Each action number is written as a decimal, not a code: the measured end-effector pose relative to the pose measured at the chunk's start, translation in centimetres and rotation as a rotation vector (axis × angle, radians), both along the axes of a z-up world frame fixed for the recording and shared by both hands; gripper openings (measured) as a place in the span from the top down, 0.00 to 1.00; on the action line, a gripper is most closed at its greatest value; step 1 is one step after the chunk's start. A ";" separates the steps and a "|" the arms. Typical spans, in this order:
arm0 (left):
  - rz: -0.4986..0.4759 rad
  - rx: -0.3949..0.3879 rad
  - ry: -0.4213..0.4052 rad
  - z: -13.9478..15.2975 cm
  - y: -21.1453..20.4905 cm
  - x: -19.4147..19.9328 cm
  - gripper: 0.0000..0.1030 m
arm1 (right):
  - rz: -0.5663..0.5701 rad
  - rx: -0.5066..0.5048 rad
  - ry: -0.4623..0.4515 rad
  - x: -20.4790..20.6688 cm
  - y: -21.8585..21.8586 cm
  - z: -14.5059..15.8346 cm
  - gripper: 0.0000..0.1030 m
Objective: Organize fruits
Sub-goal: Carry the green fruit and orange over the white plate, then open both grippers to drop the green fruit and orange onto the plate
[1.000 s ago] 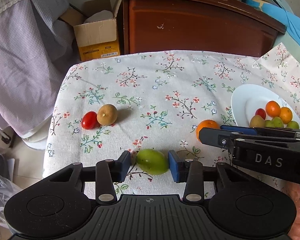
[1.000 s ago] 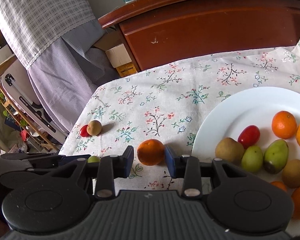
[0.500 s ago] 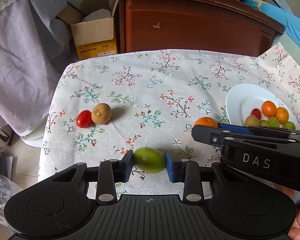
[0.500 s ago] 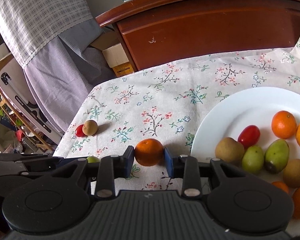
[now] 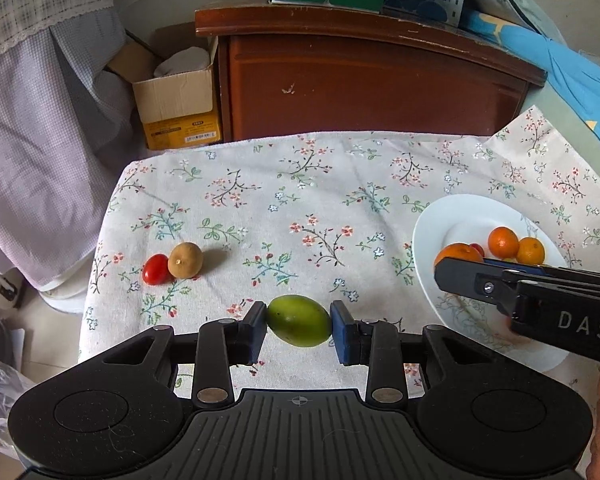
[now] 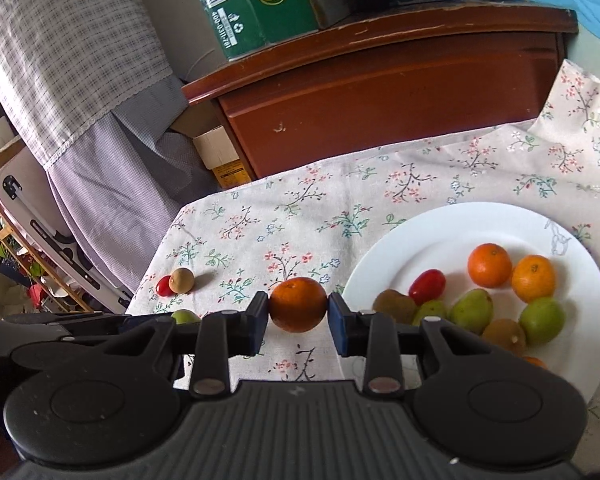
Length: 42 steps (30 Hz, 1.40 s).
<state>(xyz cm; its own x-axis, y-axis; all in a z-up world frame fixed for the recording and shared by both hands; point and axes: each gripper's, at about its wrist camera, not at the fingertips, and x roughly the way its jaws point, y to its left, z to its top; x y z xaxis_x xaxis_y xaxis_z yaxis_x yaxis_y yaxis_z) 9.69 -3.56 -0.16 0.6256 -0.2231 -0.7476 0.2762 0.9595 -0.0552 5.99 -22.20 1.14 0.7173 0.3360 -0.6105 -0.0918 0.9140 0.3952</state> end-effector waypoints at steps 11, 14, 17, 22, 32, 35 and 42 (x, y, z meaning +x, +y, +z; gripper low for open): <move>-0.052 -0.042 -0.058 2.9 -2.2 -1.0 0.69 | -0.098 -0.004 -0.056 -3.5 -5.8 4.1 0.68; -0.074 -0.054 -0.072 3.6 -3.2 -1.3 0.69 | -0.115 -0.004 -0.058 -4.1 -7.0 4.5 0.68; -0.104 -0.072 -0.078 4.0 -4.1 -1.5 0.69 | -0.138 -0.004 -0.058 -4.7 -8.1 4.7 0.68; -0.143 -0.085 -0.074 3.7 -5.6 -1.7 0.69 | -0.184 0.048 -0.041 -5.0 -10.0 4.8 0.68; -0.181 -0.101 -0.034 2.2 -8.0 -1.2 0.69 | -0.257 0.067 -0.018 -4.6 -12.1 3.4 0.68; -0.188 -0.104 -0.022 1.7 -8.5 -1.0 0.69 | -0.254 0.076 -0.016 -4.1 -12.0 3.0 0.68; -0.190 -0.112 -0.002 0.9 -9.0 -0.5 0.69 | -0.261 0.097 0.017 -3.1 -11.9 1.8 0.68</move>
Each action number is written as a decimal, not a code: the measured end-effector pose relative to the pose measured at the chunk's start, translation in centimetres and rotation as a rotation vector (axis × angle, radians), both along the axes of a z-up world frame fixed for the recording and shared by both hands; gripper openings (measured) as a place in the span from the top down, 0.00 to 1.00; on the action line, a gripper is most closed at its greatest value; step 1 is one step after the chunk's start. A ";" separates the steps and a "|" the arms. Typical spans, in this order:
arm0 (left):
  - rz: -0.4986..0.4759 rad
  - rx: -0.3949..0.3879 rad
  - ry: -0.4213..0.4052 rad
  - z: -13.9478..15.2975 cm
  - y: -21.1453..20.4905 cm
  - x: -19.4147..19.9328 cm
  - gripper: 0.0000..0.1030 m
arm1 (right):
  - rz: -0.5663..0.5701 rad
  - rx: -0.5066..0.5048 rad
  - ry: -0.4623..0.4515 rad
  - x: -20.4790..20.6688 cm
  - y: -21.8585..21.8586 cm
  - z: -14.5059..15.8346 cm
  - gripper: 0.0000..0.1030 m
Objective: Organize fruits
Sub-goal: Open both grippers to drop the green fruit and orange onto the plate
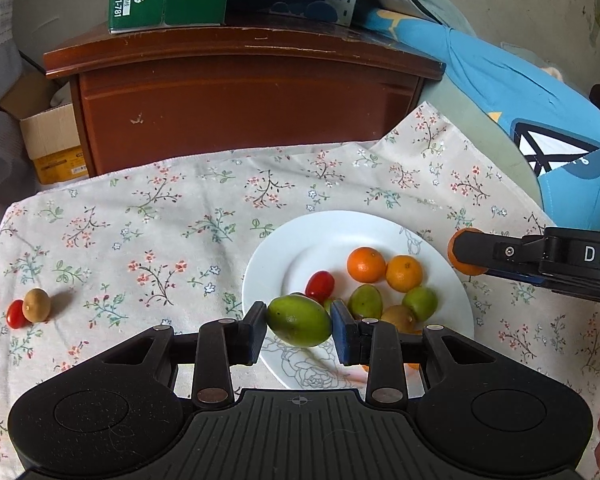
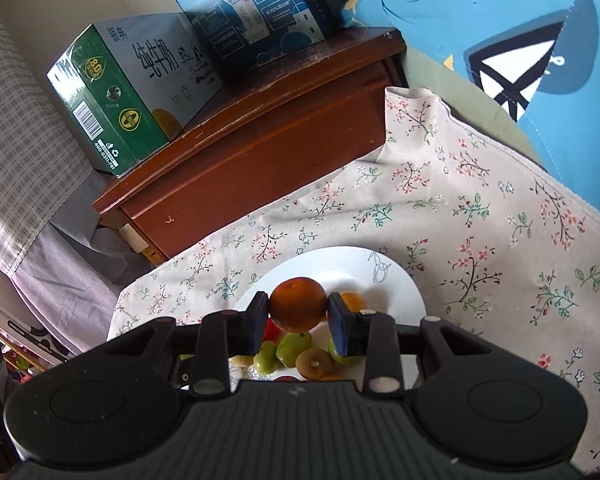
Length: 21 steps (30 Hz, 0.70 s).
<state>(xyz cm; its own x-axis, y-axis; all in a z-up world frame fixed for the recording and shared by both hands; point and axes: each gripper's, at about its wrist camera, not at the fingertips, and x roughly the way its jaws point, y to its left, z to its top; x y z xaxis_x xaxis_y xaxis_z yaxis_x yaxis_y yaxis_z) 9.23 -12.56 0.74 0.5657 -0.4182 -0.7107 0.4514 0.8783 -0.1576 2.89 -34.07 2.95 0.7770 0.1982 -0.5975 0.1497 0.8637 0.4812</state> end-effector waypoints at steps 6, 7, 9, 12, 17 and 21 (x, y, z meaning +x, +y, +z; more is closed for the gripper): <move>-0.017 0.001 0.016 -0.6 -0.5 0.1 0.69 | -0.006 0.023 0.037 0.5 0.0 -1.1 0.68; -0.020 0.001 0.020 -0.7 -0.6 0.2 0.69 | -0.008 0.024 0.043 0.6 0.1 -1.2 0.68; -0.028 -0.003 0.029 -0.9 -0.9 0.3 0.69 | -0.009 0.027 0.054 0.8 0.1 -1.5 0.68; -0.031 -0.013 0.031 -1.1 -1.1 0.3 0.69 | -0.012 0.022 0.059 1.0 0.3 -1.7 0.68; -0.029 -0.020 0.029 -0.7 -1.0 0.2 0.68 | -0.034 0.028 0.053 1.1 0.1 -1.7 0.66; -0.015 -0.019 0.022 -0.3 -0.6 0.2 0.68 | -0.042 0.023 0.040 1.1 0.0 -1.5 0.65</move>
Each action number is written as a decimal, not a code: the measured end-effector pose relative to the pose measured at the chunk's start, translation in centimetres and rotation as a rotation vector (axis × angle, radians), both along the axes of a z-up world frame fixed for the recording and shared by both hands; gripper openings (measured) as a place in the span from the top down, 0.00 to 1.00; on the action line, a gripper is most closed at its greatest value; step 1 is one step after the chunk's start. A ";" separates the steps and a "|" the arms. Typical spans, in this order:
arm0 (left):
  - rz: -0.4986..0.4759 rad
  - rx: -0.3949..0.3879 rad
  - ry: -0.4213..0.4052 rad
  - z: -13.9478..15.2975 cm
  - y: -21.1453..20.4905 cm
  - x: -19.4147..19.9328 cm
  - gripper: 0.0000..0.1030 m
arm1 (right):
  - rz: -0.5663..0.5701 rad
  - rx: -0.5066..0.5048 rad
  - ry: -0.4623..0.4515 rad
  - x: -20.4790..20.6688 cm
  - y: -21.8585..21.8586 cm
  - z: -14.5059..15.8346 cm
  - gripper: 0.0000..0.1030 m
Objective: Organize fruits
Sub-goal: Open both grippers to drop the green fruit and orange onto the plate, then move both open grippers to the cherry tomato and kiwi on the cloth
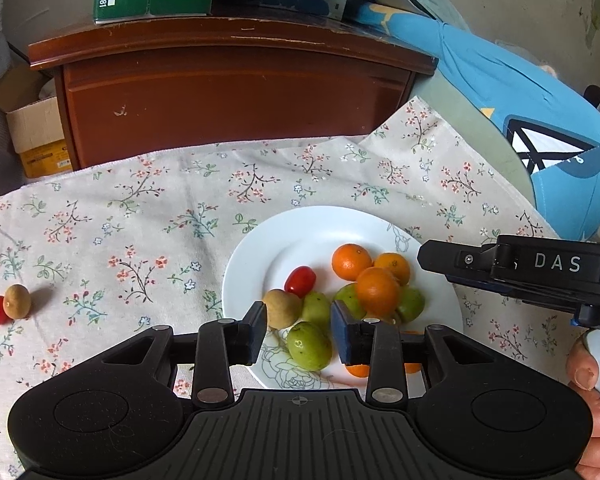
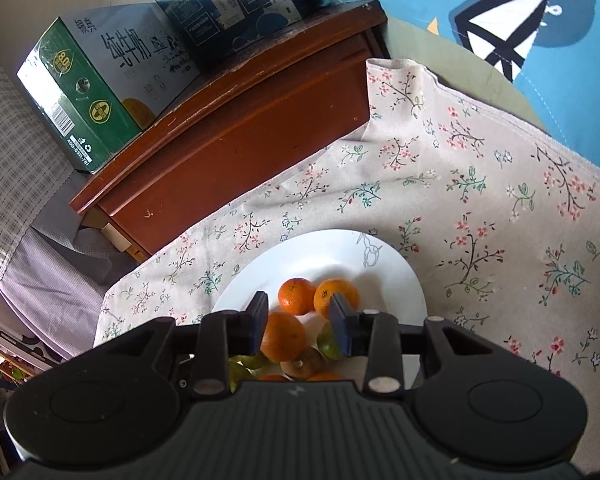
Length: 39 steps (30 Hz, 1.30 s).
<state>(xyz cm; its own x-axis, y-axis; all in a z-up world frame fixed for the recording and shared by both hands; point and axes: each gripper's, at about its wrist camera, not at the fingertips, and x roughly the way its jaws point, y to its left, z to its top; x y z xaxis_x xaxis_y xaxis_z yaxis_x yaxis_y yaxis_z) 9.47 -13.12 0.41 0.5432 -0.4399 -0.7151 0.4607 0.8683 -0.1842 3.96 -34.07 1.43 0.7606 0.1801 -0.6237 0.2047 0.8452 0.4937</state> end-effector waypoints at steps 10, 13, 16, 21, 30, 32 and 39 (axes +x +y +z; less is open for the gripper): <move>0.031 0.031 -0.013 0.3 1.1 0.0 0.51 | 0.057 -0.053 -0.010 0.0 1.4 0.2 0.65; 0.038 0.034 -0.020 0.5 1.5 -0.1 0.51 | 0.080 -0.078 -0.016 0.0 2.1 0.4 0.65; 0.049 0.046 -0.027 0.7 2.0 -0.1 0.51 | 0.095 -0.094 -0.018 -0.1 2.5 0.5 0.65; 0.066 0.058 -0.017 0.6 2.8 0.0 0.51 | 0.103 -0.087 -0.009 -0.1 2.7 0.5 0.65; 0.092 0.082 -0.026 1.1 4.2 -0.3 0.50 | 0.134 -0.097 -0.004 0.0 4.1 0.7 0.65; 0.109 0.081 -0.024 1.2 4.9 -0.2 0.50 | 0.145 -0.100 -0.005 0.0 4.4 0.8 0.65; 0.182 0.087 -0.032 1.8 7.4 0.3 0.50 | 0.190 -0.116 -0.007 0.1 6.1 0.9 0.65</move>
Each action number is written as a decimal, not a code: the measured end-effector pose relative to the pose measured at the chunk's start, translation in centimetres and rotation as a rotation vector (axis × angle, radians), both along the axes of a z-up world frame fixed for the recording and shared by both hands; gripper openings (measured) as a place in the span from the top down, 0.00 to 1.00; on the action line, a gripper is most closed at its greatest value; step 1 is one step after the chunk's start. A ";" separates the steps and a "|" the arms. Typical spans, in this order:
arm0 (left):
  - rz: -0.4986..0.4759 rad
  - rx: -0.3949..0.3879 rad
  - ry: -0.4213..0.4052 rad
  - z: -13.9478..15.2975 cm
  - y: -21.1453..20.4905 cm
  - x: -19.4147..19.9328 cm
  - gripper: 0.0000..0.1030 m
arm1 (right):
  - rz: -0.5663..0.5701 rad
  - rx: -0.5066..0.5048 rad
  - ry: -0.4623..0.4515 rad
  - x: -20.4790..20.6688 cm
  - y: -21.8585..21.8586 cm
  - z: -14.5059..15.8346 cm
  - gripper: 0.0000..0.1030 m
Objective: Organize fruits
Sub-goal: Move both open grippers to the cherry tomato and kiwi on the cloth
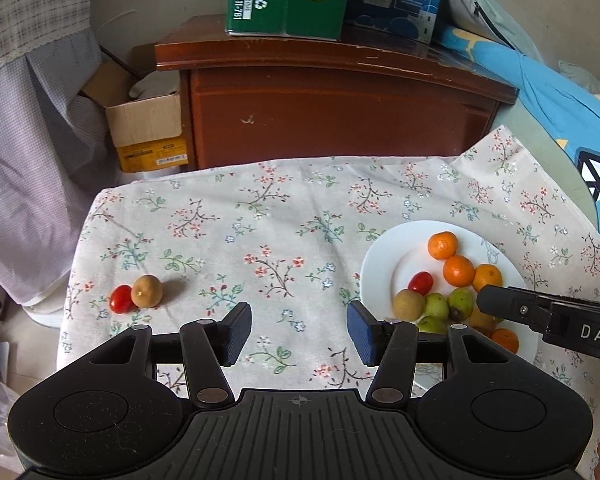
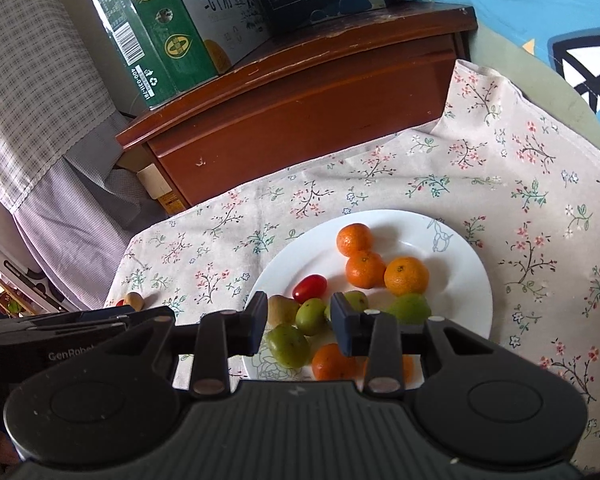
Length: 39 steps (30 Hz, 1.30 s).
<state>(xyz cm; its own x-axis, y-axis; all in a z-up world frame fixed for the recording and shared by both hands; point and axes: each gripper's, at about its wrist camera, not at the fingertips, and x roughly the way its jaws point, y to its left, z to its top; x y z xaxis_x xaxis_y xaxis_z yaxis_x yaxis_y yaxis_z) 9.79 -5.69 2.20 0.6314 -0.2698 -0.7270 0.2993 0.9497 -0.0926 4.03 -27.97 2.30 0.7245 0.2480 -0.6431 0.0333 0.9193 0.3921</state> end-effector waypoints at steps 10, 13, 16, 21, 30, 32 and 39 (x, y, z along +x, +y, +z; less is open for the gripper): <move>0.077 0.015 -0.011 0.6 3.2 0.8 0.50 | 0.071 -0.017 0.002 0.2 2.5 -0.2 0.65; 0.096 0.016 0.004 0.4 4.1 1.4 0.50 | 0.098 -0.020 -0.001 0.3 3.3 -0.2 0.65; 0.105 0.021 0.012 0.2 4.8 1.8 0.50 | 0.125 -0.023 -0.001 0.5 4.0 -0.4 0.65; 0.126 0.034 0.011 0.2 6.2 2.6 0.50 | 0.180 -0.025 -0.001 0.6 5.3 -0.7 0.65; 0.226 0.026 0.038 -0.4 9.4 4.9 0.50 | 0.286 -0.063 -0.007 0.0 8.6 -0.9 0.65; 0.250 -0.003 0.064 -0.9 10.4 5.5 0.50 | 0.303 -0.067 -0.007 0.1 9.5 -1.0 0.65; 0.307 -0.116 0.096 -2.1 13.0 6.4 0.52 | 0.340 -0.050 -0.017 2.6 13.7 -2.3 0.67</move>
